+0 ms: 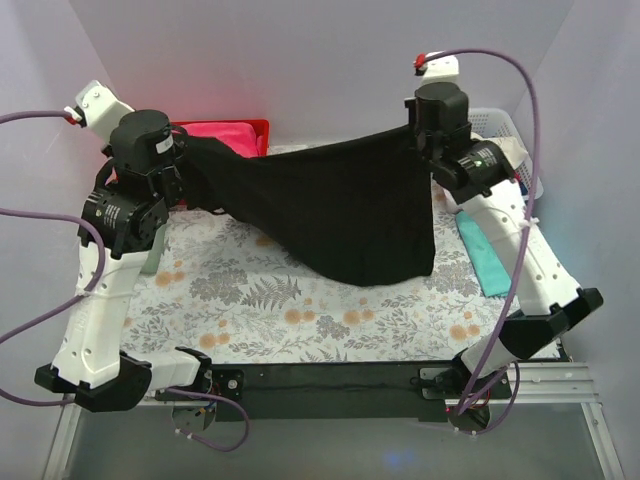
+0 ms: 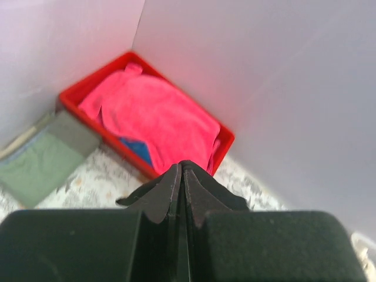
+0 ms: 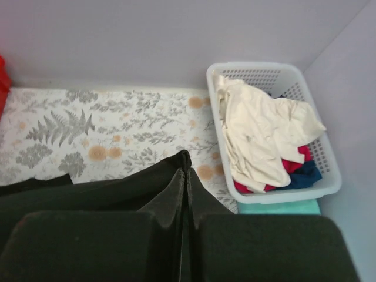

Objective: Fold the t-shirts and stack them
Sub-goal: Flatten out the tshirt

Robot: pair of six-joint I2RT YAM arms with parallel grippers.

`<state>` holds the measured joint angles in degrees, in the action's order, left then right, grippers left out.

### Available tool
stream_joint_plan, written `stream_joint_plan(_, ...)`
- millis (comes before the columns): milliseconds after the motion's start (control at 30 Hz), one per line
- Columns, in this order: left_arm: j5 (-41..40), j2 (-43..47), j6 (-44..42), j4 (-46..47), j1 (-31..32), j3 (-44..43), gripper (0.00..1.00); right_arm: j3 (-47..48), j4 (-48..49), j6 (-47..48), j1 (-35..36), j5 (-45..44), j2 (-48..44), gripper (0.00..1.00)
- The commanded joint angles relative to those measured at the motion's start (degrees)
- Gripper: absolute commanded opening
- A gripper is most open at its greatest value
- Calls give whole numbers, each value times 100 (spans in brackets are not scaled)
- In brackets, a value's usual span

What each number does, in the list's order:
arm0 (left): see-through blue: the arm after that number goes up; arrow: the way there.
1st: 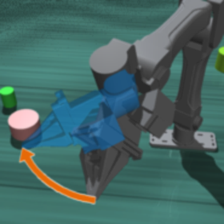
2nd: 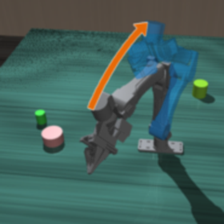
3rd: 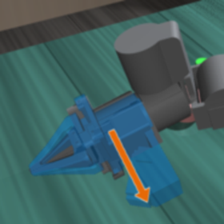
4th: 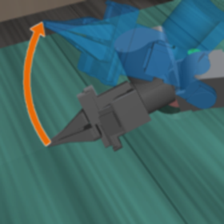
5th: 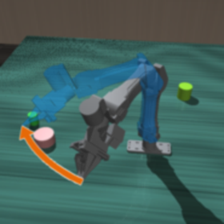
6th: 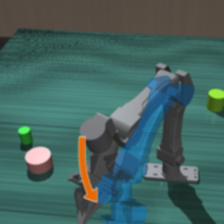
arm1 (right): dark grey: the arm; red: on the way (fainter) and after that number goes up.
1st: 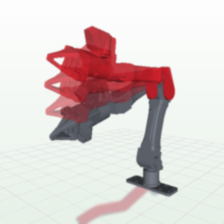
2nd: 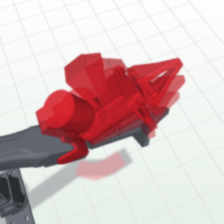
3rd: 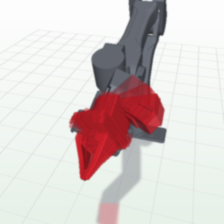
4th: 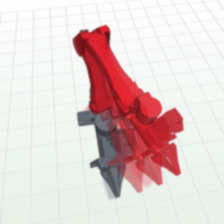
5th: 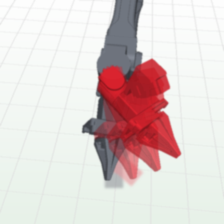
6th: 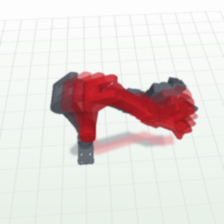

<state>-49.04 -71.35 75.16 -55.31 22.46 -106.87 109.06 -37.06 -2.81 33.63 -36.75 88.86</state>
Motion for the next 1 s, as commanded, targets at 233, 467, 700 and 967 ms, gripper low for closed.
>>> stream_joint_plan(233,-380,359,-2260,3184,-13,-738,0,969,286,553,-67,-720,-1019,1)
stream_joint_plan(467,1018,341,-2260,3185,-13,-1230,0,-278,998,536,-49,308,-2459,1)
stream_joint_plan(700,1423,-45,-2874,3543,-13,-1618,0,-1008,1288,413,-40,573,-3050,1)
stream_joint_plan(967,1941,-1380,-3367,3615,-13,-1722,0,-1255,1359,325,-41,-217,-2208,1)
